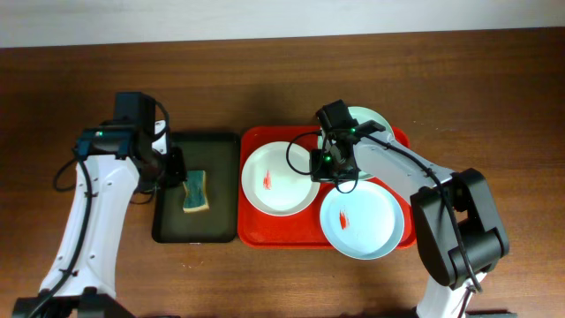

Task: Clean dirty plates on tray and stack at the side
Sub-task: 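Grasp the green-and-yellow sponge with the left gripper and lift it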

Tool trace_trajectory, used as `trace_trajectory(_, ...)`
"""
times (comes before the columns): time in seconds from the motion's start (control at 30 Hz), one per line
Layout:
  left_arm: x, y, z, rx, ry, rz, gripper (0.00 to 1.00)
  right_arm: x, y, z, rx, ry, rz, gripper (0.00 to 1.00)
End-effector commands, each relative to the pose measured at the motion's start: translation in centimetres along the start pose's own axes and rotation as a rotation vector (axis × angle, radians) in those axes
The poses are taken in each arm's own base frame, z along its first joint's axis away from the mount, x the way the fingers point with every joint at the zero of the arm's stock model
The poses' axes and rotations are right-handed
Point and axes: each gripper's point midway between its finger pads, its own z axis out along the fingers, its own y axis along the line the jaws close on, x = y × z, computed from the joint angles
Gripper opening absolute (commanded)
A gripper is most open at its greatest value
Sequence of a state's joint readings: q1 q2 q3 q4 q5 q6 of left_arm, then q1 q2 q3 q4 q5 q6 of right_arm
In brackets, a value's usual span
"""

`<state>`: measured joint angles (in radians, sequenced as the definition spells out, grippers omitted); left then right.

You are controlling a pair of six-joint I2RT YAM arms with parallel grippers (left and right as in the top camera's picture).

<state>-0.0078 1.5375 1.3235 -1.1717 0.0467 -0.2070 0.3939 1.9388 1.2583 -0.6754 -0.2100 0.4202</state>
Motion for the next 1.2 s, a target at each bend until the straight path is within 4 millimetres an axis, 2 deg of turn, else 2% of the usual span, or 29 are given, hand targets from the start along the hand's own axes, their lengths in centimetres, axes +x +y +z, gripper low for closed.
trace_trajectory(0.0, 0.0, -1.1, 1.9, -0.031, 0.033, 0.036, 0.21, 0.5, 0.0, 0.5, 0.004, 0.018, 0.004, 0.07)
trace_trajectory(0.23, -0.1, -1.3, 6.1, -0.092, 0.113, 0.051, 0.23, 0.5, 0.0, 0.5, 0.004, 0.018, 0.004, 0.10)
trace_trajectory(0.47, 0.9, -1.5, 10.9, -0.095, 0.243, 0.043, 0.28, 0.5, 0.0, 0.5, 0.004, 0.018, 0.004, 0.12)
trace_trajectory(0.83, 0.7, -1.1, 12.2, -0.113, 0.227, 0.044, 0.31, 0.5, 0.0, 0.5, 0.004, 0.019, 0.004, 0.16)
trace_trajectory(0.93, 1.2, -0.8, 12.9, -0.120, 0.232, 0.045, 0.30, 0.5, 0.0, 0.5, 0.005, 0.018, 0.004, 0.16)
trace_trajectory(1.03, 1.0, -0.4, 13.1, -0.143, 0.216, 0.049, 0.28, 0.6, 0.0, 0.5, 0.005, 0.020, 0.004, 0.16)
trace_trajectory(1.1, 0.9, -0.4, 13.1, -0.140, 0.209, 0.049, 0.22, 0.6, 0.0, 0.5, 0.006, 0.021, 0.005, 0.16)
trace_trajectory(1.17, 0.9, -0.4, 13.1, -0.140, 0.209, 0.049, 0.25, 0.6, 0.0, 0.5, 0.006, 0.022, 0.005, 0.16)
